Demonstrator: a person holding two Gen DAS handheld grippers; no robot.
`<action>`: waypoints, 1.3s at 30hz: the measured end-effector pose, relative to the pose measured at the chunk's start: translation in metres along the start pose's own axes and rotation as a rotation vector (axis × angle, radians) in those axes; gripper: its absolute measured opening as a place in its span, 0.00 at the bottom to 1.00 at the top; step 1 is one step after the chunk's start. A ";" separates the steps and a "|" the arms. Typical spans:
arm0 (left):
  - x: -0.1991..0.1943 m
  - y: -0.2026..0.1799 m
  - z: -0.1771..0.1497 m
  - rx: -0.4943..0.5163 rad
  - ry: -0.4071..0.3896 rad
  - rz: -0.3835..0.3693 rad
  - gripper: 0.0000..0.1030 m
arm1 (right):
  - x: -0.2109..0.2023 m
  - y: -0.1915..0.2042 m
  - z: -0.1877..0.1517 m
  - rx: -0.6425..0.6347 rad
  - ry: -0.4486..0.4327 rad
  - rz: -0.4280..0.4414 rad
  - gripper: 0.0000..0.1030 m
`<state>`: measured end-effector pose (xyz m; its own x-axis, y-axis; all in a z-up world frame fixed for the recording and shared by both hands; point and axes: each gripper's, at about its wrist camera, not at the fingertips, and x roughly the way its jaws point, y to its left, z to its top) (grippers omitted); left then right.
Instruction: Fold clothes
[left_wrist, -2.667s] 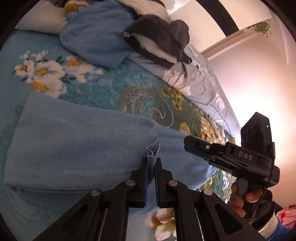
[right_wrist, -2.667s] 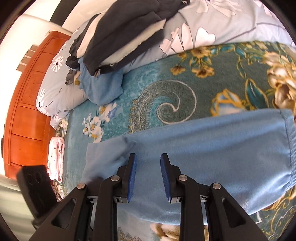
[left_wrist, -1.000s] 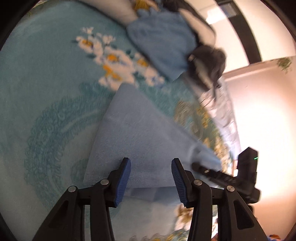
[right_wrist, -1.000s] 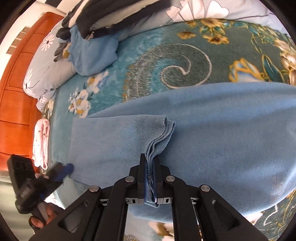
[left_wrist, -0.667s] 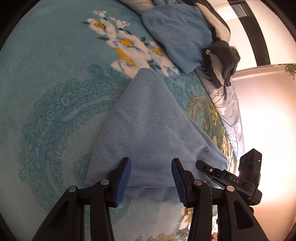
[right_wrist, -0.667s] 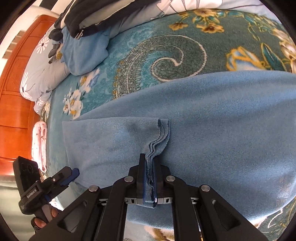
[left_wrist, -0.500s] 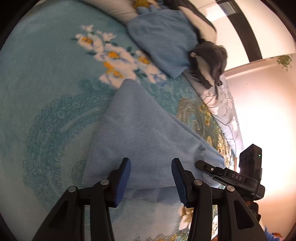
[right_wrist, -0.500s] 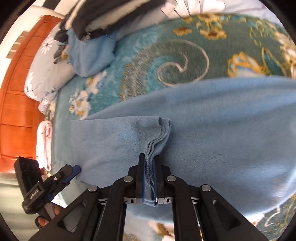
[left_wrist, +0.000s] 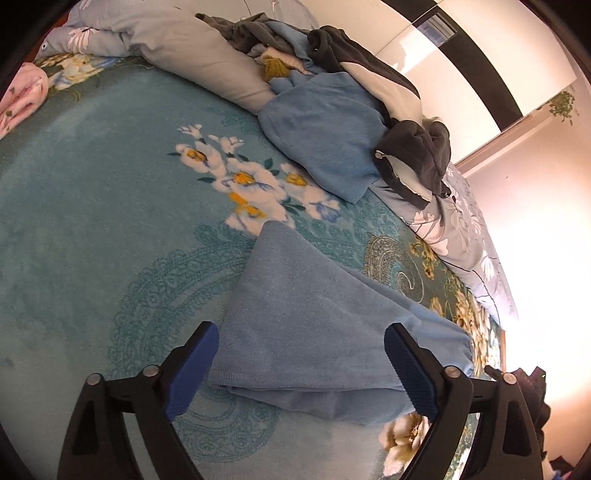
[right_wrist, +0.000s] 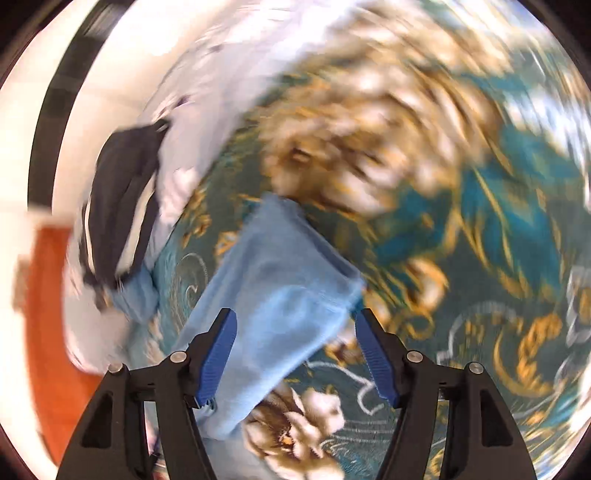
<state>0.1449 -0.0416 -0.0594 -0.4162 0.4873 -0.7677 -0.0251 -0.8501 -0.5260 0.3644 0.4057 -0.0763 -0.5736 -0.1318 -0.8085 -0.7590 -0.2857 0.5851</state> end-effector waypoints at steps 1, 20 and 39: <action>0.000 -0.002 -0.001 0.012 -0.002 0.009 0.94 | 0.005 -0.006 -0.002 0.032 0.005 0.017 0.66; -0.014 0.016 0.002 -0.077 -0.033 0.001 0.96 | 0.029 0.012 0.004 0.163 -0.122 0.079 0.25; -0.066 0.079 0.008 -0.280 -0.213 0.096 0.96 | 0.047 0.306 -0.168 -0.869 -0.044 0.053 0.22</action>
<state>0.1634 -0.1423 -0.0470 -0.5852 0.3304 -0.7405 0.2608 -0.7880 -0.5576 0.1566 0.1525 0.0540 -0.6267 -0.1334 -0.7678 -0.2372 -0.9059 0.3510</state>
